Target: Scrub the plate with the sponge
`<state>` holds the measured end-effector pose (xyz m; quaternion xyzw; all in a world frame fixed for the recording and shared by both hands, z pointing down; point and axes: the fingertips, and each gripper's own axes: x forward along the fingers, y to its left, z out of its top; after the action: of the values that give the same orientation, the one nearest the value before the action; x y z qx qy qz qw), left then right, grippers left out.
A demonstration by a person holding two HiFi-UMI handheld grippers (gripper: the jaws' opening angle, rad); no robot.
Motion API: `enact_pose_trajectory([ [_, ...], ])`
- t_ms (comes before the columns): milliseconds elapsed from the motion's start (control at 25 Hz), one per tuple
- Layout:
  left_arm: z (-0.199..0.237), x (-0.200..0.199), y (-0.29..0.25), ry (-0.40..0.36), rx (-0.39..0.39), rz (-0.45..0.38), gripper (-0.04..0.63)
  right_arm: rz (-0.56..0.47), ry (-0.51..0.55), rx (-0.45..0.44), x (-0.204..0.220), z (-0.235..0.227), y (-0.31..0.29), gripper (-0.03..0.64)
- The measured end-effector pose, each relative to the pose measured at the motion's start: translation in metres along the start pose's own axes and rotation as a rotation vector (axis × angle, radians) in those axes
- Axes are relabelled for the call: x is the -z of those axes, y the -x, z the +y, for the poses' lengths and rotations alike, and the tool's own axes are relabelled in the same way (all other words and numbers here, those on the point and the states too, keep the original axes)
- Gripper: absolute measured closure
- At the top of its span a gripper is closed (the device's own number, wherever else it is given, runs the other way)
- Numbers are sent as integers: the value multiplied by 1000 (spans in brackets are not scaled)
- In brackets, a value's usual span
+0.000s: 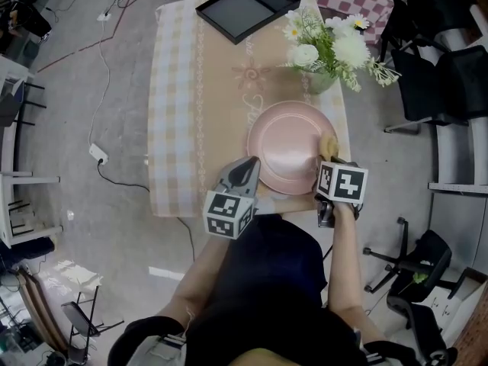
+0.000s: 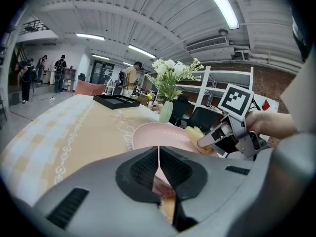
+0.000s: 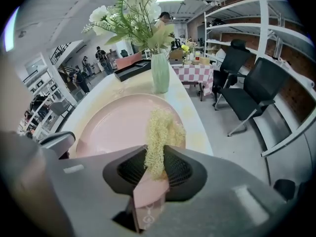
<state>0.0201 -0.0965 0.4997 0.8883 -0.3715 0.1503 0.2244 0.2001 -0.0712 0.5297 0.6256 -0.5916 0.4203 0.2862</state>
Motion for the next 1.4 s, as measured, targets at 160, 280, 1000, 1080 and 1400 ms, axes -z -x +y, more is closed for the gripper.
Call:
enact_pose_trajectory([
  [160,1,1,1,3,-7,0,578,22,0,-15,3,2,-5,525],
  [280,2,2,1,7,-13,1,578,28,-1,-21,3,2,-7,523],
  [1000,7,3,7,15,-40,-6,578,39,67,-22,3,18,-13,524],
  [1080,8,3,7,16,-42,-7,578,42,73,-35,3,22,-14,523],
  [1400,10,3,10,19,-51,-10,578,50,112,-70,3,42,-15,525],
])
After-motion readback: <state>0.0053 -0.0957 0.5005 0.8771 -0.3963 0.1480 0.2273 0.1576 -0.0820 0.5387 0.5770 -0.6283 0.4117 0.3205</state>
